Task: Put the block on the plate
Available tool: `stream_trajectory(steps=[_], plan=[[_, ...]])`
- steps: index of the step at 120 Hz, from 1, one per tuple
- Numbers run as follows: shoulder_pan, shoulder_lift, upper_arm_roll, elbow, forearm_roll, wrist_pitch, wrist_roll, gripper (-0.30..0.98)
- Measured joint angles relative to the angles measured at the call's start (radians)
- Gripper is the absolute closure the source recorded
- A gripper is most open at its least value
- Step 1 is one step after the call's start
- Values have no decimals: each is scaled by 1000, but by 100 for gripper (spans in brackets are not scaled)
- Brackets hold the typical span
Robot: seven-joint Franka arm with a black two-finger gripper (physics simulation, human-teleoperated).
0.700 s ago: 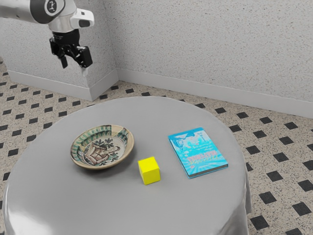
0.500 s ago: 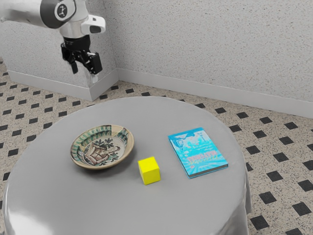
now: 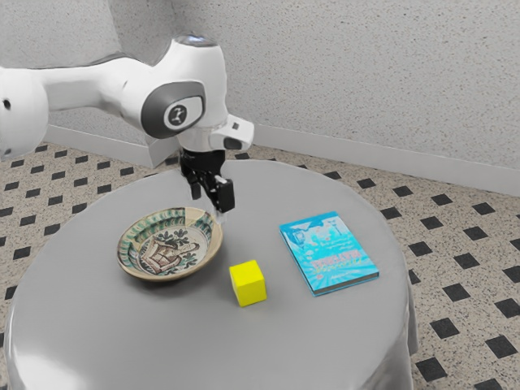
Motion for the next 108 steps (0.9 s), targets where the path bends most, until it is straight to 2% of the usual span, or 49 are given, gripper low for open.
stream_trajectory(steps=[44, 91, 108], plan=[[0, 22, -80, -142, -17, 190, 5, 0], [74, 136, -133, -138, 1, 272, 66, 0], [115, 170, -181, -132, 20, 291, 90, 0]])
